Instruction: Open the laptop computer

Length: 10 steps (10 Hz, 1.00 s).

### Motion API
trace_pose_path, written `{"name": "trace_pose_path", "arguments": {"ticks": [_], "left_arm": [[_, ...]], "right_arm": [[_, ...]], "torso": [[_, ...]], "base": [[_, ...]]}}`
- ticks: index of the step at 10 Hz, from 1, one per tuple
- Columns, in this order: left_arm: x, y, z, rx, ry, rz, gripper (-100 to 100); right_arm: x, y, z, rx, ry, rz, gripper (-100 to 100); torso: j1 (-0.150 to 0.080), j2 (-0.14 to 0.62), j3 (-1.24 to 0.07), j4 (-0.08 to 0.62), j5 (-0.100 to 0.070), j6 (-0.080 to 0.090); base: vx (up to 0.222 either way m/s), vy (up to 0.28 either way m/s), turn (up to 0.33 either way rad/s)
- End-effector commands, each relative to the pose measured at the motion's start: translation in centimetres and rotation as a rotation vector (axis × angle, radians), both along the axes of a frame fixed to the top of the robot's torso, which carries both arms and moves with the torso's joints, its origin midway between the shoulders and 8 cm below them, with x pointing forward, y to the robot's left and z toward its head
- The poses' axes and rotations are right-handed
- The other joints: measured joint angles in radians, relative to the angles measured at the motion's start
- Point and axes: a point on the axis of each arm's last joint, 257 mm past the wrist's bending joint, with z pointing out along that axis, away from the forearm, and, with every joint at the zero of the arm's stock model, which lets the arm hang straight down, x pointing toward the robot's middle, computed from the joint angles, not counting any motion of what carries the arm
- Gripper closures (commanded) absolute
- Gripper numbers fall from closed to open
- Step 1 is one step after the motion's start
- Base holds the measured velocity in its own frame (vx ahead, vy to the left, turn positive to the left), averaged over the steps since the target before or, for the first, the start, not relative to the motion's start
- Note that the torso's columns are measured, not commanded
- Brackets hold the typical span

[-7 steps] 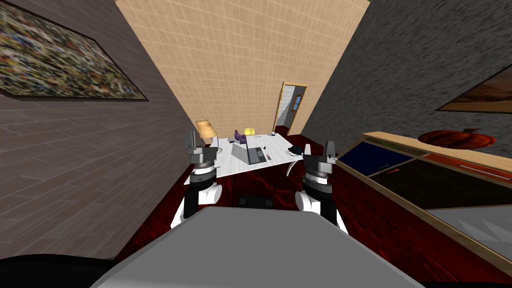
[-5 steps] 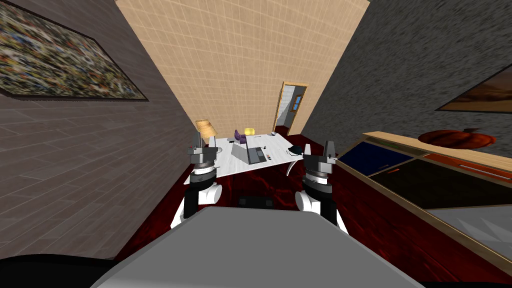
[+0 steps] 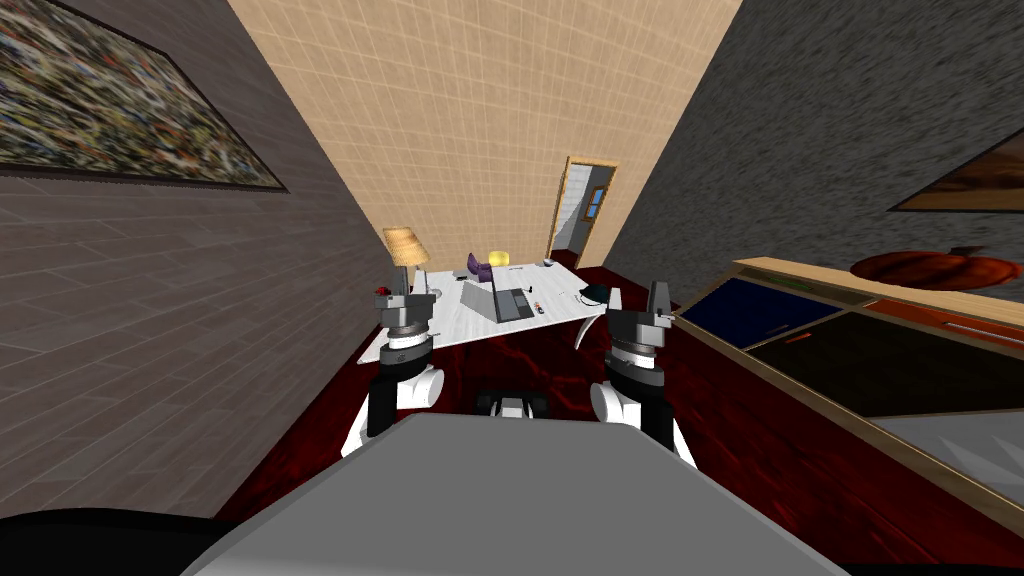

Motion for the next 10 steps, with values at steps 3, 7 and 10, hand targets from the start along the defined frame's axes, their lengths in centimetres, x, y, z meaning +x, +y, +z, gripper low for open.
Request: {"name": "trace_pose_path", "arguments": {"ticks": [3,7,10], "left_arm": [[0.6,-0.5,-0.4,0.040,0.030,-0.011,-100],[2.1,-0.8,-1.6,0.097,0.109,-0.010,-100],[3.5,-0.6,-2.7,0.122,0.180,0.007,-100]], "right_arm": [[0.0,0.0,0.0,0.000,0.000,0.000,0],[0.0,0.0,0.0,0.000,0.001,0.000,0],[0.0,0.0,0.0,0.000,0.001,0.000,0]], "torso": [[0.000,0.221,-0.443,0.221,0.000,0.000],[-0.001,0.267,-0.537,0.268,0.000,0.000],[0.001,0.268,-0.537,0.268,0.000,0.000]], "base": [[0.006,-0.006,0.003],[0.028,-0.047,0.009],[0.040,-0.047,0.011]]}}
